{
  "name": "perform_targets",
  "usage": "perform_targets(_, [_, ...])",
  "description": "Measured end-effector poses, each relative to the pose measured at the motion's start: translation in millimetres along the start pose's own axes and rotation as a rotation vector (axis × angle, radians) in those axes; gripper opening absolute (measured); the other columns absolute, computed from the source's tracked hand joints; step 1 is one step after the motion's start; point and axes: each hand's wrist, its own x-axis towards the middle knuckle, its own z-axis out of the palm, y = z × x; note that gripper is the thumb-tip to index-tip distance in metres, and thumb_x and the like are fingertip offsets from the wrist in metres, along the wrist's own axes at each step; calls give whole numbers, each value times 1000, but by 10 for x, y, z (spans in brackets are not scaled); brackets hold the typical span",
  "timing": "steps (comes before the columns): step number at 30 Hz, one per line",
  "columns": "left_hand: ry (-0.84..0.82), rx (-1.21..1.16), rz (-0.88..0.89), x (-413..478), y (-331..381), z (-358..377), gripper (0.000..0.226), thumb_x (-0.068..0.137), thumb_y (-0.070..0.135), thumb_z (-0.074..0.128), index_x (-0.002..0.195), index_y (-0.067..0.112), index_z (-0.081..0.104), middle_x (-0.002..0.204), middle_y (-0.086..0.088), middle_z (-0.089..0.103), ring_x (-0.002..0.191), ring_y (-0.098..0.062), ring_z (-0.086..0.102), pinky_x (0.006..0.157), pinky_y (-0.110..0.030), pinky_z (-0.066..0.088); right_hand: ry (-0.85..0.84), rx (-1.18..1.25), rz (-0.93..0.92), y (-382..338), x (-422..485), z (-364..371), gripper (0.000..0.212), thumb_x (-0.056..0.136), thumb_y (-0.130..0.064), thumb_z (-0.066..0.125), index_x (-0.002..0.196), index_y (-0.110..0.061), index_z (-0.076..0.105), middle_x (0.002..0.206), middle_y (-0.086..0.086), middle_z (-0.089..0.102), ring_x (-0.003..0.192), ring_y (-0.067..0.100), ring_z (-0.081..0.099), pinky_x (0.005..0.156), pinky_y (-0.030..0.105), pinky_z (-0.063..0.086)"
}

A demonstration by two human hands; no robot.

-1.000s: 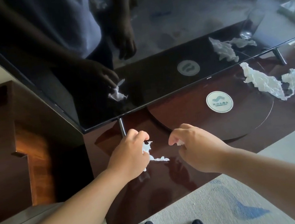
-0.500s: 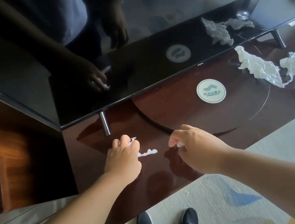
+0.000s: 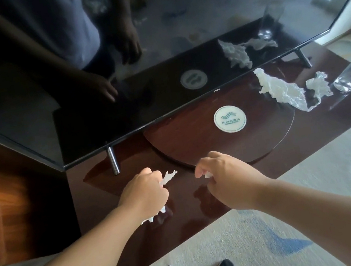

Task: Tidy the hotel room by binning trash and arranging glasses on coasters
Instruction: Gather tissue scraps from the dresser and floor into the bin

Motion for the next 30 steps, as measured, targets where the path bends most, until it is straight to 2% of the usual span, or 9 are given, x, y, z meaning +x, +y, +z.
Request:
perform_targets(5, [101, 55, 82, -97, 468, -292, 27, 81, 38, 43, 64, 16, 39, 72, 4, 48, 60, -10, 47, 49, -29, 28, 62, -7, -11, 76, -226, -355, 35, 83, -7, 42, 105, -27, 61, 104, -8, 51, 100, 15, 53, 88, 30, 46])
perform_targets(9, [38, 58, 161, -188, 905, -541, 45, 86, 51, 28, 67, 23, 57, 51, 14, 64, 47, -2, 57, 52, -25, 41, 132, -27, -9, 196, -457, -656, 33, 85, -9, 43, 106, -27, 60, 105, -8, 53, 102, 14, 52, 87, 30, 47])
perform_targets(11, [54, 84, 189, -209, 1084, -614, 45, 89, 47, 25, 67, 25, 57, 49, 15, 63, 46, -2, 57, 52, -26, 42, 153, -33, 2, 262, -569, -786, 33, 86, -9, 43, 108, -27, 60, 106, -8, 52, 103, 14, 52, 88, 30, 47])
perform_targets(13, [157, 155, 214, -196, 1226, -662, 35, 89, 42, 33, 69, 21, 52, 57, 4, 62, 57, -8, 55, 56, -30, 44, 175, -36, 20, 324, -672, -896, 33, 87, -10, 43, 110, -27, 60, 110, -7, 52, 104, 15, 51, 89, 30, 47])
perform_targets(16, [224, 196, 221, -201, 1421, -731, 19, 88, 37, 44, 76, 23, 41, 69, 5, 49, 58, -7, 43, 49, -27, 28, 212, -42, 46, 391, -798, -1024, 35, 88, -11, 43, 113, -28, 60, 113, -7, 51, 105, 15, 51, 89, 27, 45])
perform_targets(19, [219, 181, 259, -207, 1580, -798, 2, 87, 29, 44, 88, 30, 42, 75, 7, 47, 60, -8, 44, 50, -27, 27, 238, -41, 63, 426, -883, -1117, 37, 87, -10, 42, 114, -28, 60, 112, -7, 50, 106, 15, 51, 89, 27, 45])
perform_targets(23, [187, 124, 312, -155, 1708, -902, 16, 84, 15, 41, 87, 30, 41, 79, 7, 50, 62, -11, 47, 47, -25, 27, 277, -48, 97, 432, -925, -1201, 37, 87, -9, 42, 113, -28, 60, 109, -7, 50, 105, 14, 52, 88, 28, 47])
perform_targets(26, [167, 91, 370, -92, 1783, -995, 21, 81, 11, 41, 90, 30, 47, 89, 9, 52, 68, -16, 49, 53, -29, 31, 306, -64, 118, 410, -932, -1264, 38, 87, -10, 42, 113, -29, 60, 108, -9, 50, 104, 13, 52, 87, 28, 47])
perform_targets(30, [186, 73, 461, 25, 1852, -1129, 21, 81, 10, 42, 92, 26, 51, 90, 9, 51, 74, -18, 54, 60, -32, 39, 352, -95, 158, 386, -916, -1398, 39, 85, -9, 43, 113, -30, 60, 106, -11, 49, 103, 12, 53, 84, 23, 44])
